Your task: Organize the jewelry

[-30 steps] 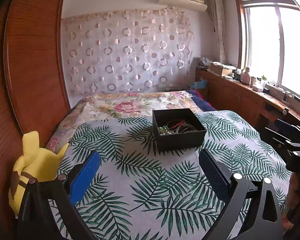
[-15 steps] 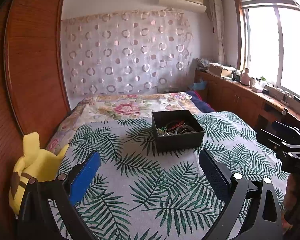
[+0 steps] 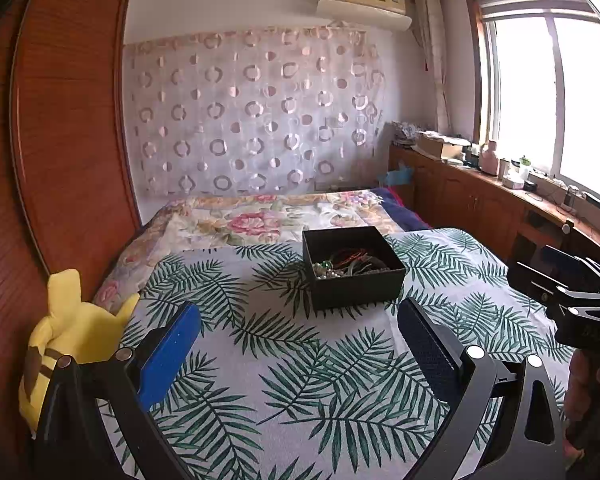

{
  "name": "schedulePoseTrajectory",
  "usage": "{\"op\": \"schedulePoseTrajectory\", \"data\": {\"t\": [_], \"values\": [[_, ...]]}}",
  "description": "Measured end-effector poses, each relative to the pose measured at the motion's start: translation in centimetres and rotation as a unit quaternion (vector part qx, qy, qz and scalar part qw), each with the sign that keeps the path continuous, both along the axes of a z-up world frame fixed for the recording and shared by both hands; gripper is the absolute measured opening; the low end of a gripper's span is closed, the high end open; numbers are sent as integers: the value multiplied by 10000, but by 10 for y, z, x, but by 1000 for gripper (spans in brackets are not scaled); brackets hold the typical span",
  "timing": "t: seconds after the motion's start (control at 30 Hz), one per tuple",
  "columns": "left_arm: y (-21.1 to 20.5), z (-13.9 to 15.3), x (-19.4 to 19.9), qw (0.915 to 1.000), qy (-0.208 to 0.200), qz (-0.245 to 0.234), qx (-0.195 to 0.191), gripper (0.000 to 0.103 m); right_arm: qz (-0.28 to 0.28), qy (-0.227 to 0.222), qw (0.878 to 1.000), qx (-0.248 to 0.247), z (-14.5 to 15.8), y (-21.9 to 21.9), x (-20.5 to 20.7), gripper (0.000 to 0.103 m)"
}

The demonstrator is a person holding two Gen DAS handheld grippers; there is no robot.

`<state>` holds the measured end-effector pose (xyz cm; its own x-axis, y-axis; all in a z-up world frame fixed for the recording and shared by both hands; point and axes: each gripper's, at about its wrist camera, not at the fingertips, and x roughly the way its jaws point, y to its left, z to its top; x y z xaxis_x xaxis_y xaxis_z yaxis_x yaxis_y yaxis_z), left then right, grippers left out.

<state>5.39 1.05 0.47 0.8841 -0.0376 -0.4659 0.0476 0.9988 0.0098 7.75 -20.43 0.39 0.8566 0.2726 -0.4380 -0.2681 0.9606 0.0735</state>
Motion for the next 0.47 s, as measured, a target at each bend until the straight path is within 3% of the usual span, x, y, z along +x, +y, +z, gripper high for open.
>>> {"op": "schedulePoseTrajectory", "data": {"t": [0.47], "values": [[0, 5, 2, 10000, -3, -25, -29, 95, -19, -9, 10000, 14, 0, 0, 0, 101]]}}
